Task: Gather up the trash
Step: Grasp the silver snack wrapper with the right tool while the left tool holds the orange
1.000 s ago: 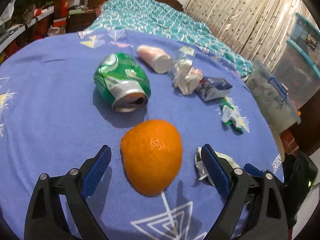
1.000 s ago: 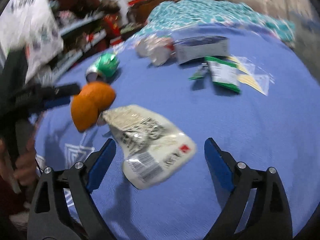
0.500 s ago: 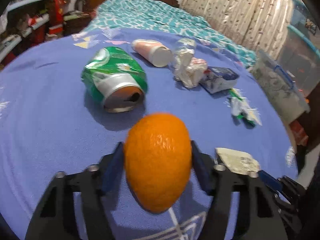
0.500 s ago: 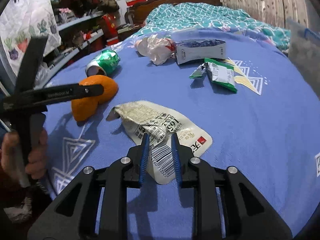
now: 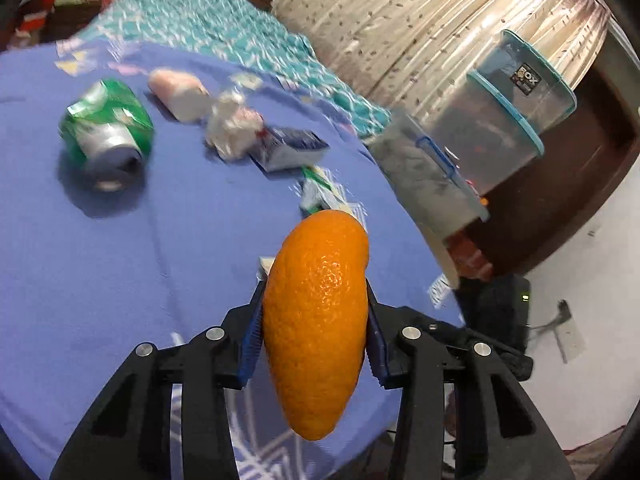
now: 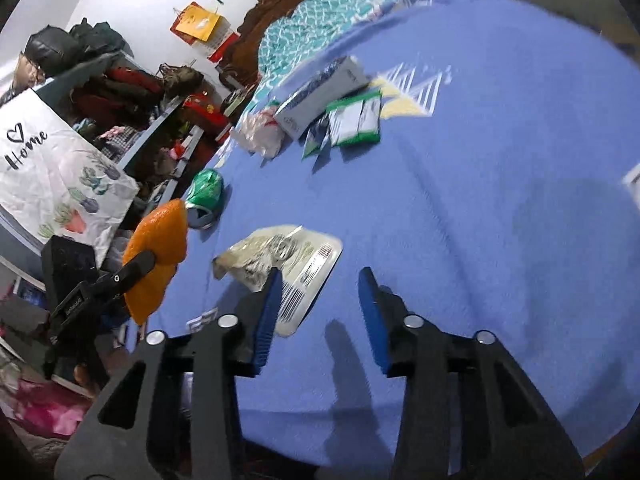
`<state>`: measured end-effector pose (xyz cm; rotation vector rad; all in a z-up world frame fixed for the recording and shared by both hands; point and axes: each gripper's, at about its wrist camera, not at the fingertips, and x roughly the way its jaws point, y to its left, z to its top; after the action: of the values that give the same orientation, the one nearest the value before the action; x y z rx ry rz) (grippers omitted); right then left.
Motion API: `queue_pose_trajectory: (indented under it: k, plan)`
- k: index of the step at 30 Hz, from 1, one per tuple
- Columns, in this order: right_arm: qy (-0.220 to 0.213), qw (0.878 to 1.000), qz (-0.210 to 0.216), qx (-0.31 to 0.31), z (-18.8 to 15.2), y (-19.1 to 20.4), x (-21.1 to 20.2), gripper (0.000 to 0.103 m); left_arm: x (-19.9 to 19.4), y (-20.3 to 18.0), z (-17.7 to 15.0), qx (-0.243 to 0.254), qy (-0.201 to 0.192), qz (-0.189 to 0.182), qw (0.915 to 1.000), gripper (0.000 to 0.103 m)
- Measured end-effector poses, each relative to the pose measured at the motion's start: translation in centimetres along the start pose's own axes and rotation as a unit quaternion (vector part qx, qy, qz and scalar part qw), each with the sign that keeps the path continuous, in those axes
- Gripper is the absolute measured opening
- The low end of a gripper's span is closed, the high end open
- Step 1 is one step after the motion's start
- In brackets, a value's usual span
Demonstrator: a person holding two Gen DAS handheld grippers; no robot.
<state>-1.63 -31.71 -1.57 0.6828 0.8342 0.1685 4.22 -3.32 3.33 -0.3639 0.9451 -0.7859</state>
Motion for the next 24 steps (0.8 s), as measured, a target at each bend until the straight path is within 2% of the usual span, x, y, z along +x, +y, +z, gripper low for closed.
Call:
queue_pose_trajectory:
  k: [2,5,8,12,15,17,21,24]
  plan:
    - [0.010,1.000,-0.003,0.006,-0.2,0.2,0.8,0.040,1.3,0.2,-0.3,-0.007,0.021,0.008,0.9997,0.041]
    - [0.019,1.000,-0.001,0.009,0.0,0.3,1.7,0.040,3.4,1.1,-1.0,-0.018,0.058,0.053,0.9968,0.040]
    - [0.019,1.000,-0.009,-0.003,1.2,0.8,2.2,0.042,3.6,1.6,-0.8,-0.031,0.064,0.051,0.9962,0.040]
    - [0.010,1.000,-0.013,-0.025,3.7,0.9,3.2,0.042,3.9,0.6,-0.9,-0.007,0.064,0.074,0.9952,0.040]
    - [0.035,0.998,-0.009,-0.041,5.4,0.7,5.8,0.042,4.0,0.6,-0.9,0.002,0.063,0.082,0.9946,0.040]
    - [0.048,0.997,0.009,-0.065,5.7,1.3,6.7,0.045,3.9,0.7,-0.9,-0.002,0.063,0.079,0.9949,0.040]
    - [0.110,0.988,0.064,-0.090,5.4,2.6,8.3,0.046,3.4,1.5,-0.8,-0.010,0.056,0.080,0.9952,0.040]
    - [0.150,0.979,0.118,-0.077,4.5,2.7,8.8,0.047,2.6,2.7,-0.4,-0.029,0.046,0.081,0.9953,0.040]
